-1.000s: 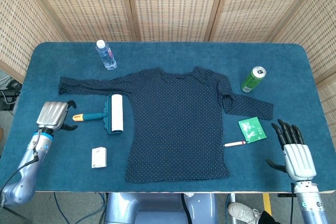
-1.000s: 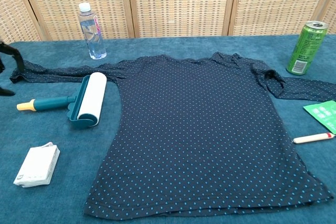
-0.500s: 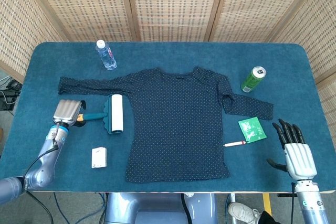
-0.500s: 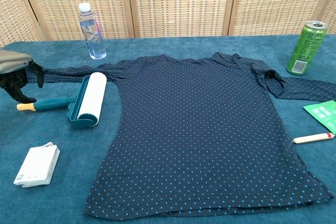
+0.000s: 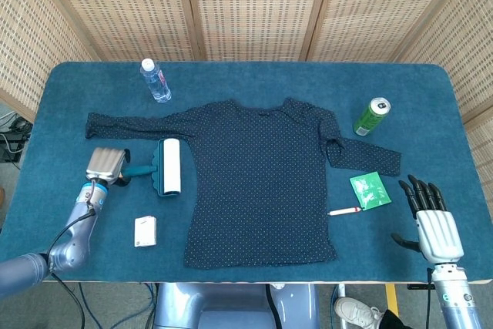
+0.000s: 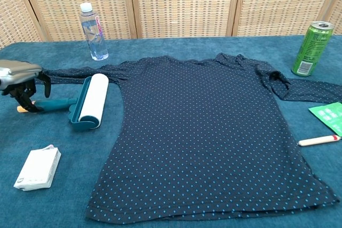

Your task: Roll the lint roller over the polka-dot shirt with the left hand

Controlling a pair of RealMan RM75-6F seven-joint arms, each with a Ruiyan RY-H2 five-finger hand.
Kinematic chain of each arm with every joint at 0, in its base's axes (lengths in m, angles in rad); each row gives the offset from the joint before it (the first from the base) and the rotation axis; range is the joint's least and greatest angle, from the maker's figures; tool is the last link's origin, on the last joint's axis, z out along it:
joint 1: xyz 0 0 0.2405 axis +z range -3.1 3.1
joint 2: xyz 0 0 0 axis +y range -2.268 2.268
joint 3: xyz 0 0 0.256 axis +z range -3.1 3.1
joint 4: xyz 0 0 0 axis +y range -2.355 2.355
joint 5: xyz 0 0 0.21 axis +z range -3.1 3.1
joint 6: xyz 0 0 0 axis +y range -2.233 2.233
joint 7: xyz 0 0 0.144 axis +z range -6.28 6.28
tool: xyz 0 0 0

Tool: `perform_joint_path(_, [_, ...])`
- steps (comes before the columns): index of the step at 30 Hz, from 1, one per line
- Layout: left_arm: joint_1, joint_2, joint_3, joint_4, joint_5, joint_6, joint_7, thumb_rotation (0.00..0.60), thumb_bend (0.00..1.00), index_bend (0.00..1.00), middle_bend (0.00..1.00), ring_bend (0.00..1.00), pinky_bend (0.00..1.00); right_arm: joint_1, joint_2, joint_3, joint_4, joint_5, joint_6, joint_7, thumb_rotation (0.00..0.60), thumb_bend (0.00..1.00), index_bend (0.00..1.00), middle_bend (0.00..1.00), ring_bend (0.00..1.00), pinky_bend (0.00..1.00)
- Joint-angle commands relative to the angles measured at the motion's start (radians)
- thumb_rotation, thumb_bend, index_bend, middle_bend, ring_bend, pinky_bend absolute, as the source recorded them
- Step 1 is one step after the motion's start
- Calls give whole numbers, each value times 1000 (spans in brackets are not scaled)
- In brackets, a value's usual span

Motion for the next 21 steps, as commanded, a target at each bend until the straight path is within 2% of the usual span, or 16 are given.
perform_joint_path(1, [-8, -15, 7, 16, -6, -7, -2, 600, 291, 427, 856, 741, 720, 1, 0, 0, 0, 1, -1, 0, 600, 13, 0, 0, 0, 0])
perform_joint_path(7, [-19, -48, 20, 61, -19, -14, -1, 600, 299, 447, 856, 741, 720, 0, 0, -1, 0, 0, -1, 2, 600, 13, 0, 0, 0, 0])
perform_joint_path(10, [-21, -59, 27, 79, -16, -11, 2, 600, 367, 478, 856, 741, 720, 0, 0, -1, 0, -1, 1, 5, 600, 13, 0, 0, 0, 0])
perform_joint_path(13, [-20, -69, 32, 90, -12, -3, 3, 600, 528, 575, 860, 741, 720, 0, 1, -1, 0, -2, 1, 7, 600, 14, 0, 0, 0, 0])
perform_joint_path(15, [-17, -73, 35, 93, 0, 13, 1, 600, 653, 678, 864, 741, 720, 0, 2, -2, -2, -4, 3, 9, 600, 13, 0, 0, 0, 0])
perform_joint_path(18, [-14, -68, 35, 85, 16, 28, -6, 600, 721, 799, 868, 741, 720, -1, 3, -2, -3, -7, 6, 13, 600, 14, 0, 0, 0, 0])
perform_joint_path(21, [-11, -49, 33, 59, 45, 49, -16, 600, 733, 844, 872, 741, 720, -2, 4, -2, -5, -9, 9, 17, 600, 13, 0, 0, 0, 0])
